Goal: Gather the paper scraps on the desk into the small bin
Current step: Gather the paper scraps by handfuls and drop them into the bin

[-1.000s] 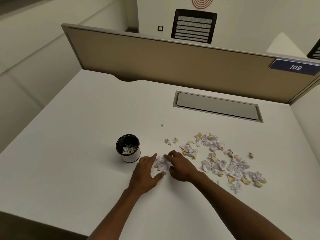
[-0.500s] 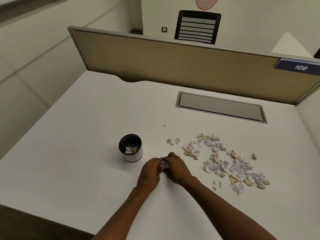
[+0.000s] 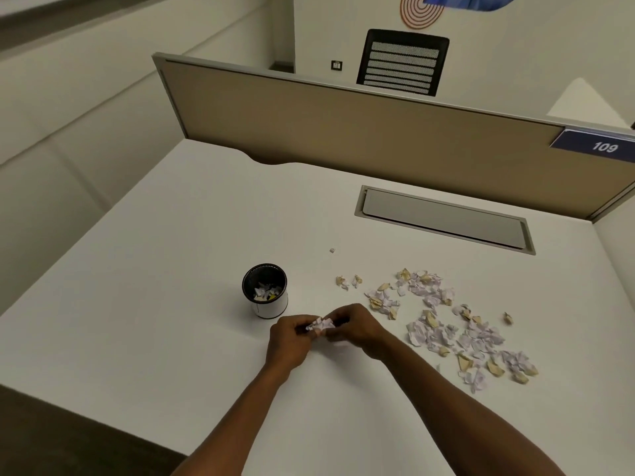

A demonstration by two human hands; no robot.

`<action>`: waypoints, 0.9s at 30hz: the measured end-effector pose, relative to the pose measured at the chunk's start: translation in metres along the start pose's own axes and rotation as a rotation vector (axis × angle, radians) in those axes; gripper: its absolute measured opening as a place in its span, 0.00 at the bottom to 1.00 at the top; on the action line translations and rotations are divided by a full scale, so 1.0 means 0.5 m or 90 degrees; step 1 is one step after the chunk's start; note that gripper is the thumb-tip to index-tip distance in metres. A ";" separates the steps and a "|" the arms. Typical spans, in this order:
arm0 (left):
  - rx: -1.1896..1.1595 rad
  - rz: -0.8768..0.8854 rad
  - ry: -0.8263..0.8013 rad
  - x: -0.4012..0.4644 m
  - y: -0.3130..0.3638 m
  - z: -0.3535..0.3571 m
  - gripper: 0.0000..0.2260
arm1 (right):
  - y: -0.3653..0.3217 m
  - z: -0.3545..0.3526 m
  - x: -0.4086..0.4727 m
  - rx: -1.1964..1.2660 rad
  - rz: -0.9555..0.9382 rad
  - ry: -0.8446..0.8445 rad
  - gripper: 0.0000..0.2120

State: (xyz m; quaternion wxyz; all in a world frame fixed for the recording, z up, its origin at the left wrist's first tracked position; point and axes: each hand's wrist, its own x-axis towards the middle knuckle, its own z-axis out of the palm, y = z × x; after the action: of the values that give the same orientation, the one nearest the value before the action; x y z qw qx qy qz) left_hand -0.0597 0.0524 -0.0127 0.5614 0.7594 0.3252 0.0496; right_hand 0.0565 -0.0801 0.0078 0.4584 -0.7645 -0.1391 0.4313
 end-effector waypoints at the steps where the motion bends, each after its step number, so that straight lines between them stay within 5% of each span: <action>1: -0.023 0.006 0.011 -0.001 0.014 -0.008 0.09 | -0.016 -0.004 -0.004 0.046 -0.011 -0.017 0.10; 12: -0.109 0.118 0.161 0.021 0.146 -0.145 0.08 | -0.228 0.008 0.014 0.055 -0.198 -0.032 0.09; 21: 0.111 0.101 0.174 0.047 0.104 -0.214 0.11 | -0.278 0.103 0.062 -0.388 -0.305 0.063 0.14; 27: 0.233 0.123 0.149 0.051 0.083 -0.219 0.17 | -0.271 0.122 0.062 -0.510 -0.347 0.069 0.06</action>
State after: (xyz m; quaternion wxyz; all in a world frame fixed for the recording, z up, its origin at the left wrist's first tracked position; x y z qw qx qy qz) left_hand -0.0695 0.1497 0.0567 0.3657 0.8649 0.3177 0.1310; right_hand 0.0515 0.0471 0.0898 0.2309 -0.8379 -0.4652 0.1681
